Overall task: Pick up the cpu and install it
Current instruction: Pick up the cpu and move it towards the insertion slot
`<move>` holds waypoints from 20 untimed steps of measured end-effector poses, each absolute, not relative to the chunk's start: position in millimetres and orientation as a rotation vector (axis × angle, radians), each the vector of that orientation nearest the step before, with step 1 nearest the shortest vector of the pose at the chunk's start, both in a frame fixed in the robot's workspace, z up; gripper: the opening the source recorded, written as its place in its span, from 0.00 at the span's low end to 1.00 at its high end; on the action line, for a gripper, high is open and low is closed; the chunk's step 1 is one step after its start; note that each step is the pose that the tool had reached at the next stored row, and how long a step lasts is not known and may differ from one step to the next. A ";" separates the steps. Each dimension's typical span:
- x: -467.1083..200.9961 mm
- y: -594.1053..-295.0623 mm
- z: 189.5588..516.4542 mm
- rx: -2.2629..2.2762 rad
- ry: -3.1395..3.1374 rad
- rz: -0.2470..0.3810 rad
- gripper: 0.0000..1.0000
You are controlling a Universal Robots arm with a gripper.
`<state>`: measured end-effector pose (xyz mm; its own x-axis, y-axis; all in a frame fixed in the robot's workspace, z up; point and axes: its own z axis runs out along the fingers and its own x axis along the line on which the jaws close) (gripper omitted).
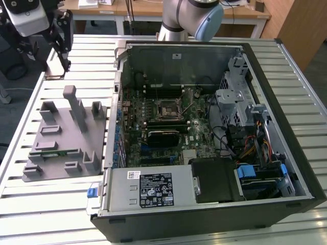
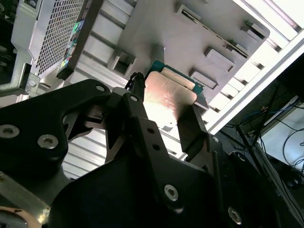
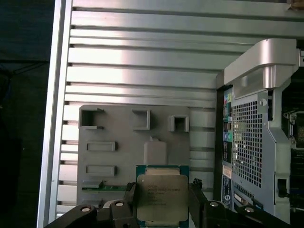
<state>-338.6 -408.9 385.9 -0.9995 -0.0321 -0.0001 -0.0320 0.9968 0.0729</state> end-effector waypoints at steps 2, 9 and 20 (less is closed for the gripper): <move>-333.6 -409.0 385.9 0.050 -3.138 -0.117 0.53; -315.7 -408.9 385.9 0.050 -3.138 -0.126 0.53; -283.2 -409.0 385.9 0.050 -3.137 -0.134 0.53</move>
<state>-283.2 -409.0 385.9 -0.9995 -0.0321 -0.0005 -0.0320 0.9958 0.0855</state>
